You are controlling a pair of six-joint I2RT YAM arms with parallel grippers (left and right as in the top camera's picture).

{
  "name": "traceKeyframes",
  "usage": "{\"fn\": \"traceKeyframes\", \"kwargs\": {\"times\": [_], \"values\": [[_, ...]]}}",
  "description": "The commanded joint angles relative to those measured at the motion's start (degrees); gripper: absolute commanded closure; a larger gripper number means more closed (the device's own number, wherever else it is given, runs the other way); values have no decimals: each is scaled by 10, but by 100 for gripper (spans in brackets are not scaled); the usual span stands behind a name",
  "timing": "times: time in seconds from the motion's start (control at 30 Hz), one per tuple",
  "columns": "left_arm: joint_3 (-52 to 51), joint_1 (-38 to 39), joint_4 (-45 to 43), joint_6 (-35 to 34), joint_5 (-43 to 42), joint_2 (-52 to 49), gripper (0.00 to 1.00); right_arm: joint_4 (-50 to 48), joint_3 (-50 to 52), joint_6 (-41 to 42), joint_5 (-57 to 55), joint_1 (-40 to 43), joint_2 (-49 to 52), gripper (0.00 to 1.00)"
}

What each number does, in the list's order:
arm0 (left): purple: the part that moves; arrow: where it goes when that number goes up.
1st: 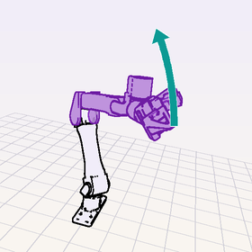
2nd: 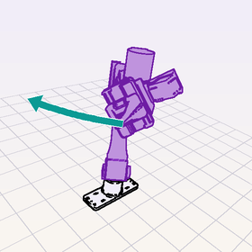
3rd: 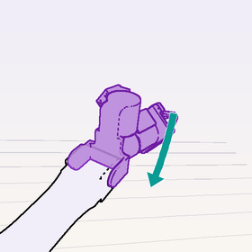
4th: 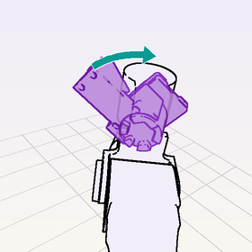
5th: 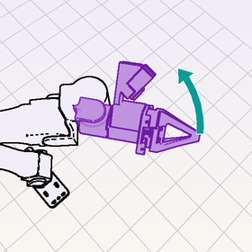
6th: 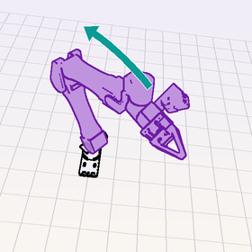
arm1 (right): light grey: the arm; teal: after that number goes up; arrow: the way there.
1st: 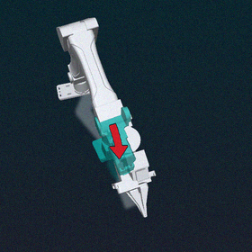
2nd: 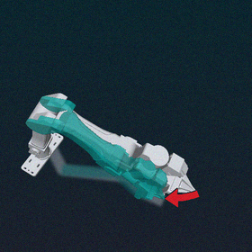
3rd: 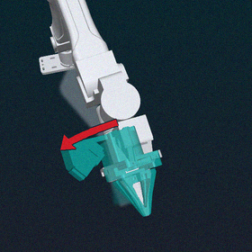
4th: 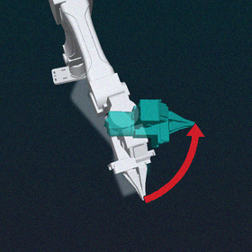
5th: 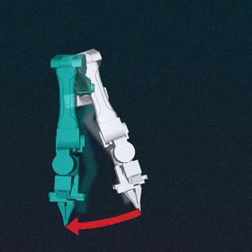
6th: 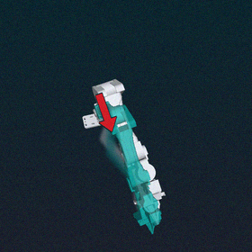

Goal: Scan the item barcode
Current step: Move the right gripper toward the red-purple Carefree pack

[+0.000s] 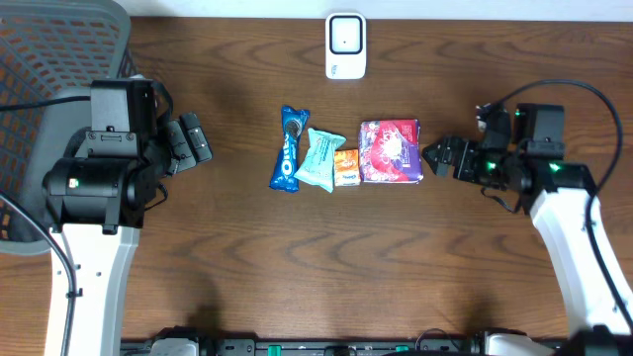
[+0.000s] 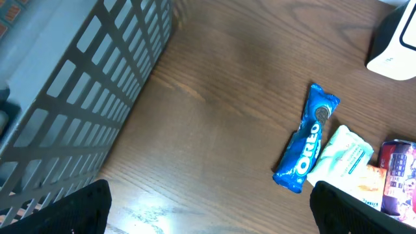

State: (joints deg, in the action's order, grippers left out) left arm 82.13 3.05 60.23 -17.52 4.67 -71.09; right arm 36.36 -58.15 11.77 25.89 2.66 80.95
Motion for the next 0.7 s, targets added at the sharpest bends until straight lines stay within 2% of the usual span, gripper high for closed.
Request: {"fn": "traceKeyframes", "kwargs": {"times": [0.0, 0.13, 0.2, 0.27, 0.4, 0.43, 0.5, 0.67], "values": [[6, -2, 2, 8, 5, -2, 2, -30, -11, -34, 7, -5, 43, 2], [6, -2, 2, 8, 5, -2, 2, -98, -12, -18, 60, -5, 89, 1], [6, -2, 2, 8, 5, -2, 2, -113, -23, 21, 62, -5, 114, 9], [6, -2, 2, 8, 5, -2, 2, -90, -54, 21, 72, -5, 143, 12], [6, -2, 2, 8, 5, -2, 2, 43, -167, -5, 57, -7, 218, 12], [6, -2, 2, 8, 5, -2, 2, 73, -195, -19, 53, -7, 233, 10], [6, -2, 2, 8, 5, -2, 2, 109, -233, -42, 53, -10, 252, 1], [6, -2, 2, 8, 5, -2, 2, 85, -243, -52, 48, -28, 259, 1]]}}
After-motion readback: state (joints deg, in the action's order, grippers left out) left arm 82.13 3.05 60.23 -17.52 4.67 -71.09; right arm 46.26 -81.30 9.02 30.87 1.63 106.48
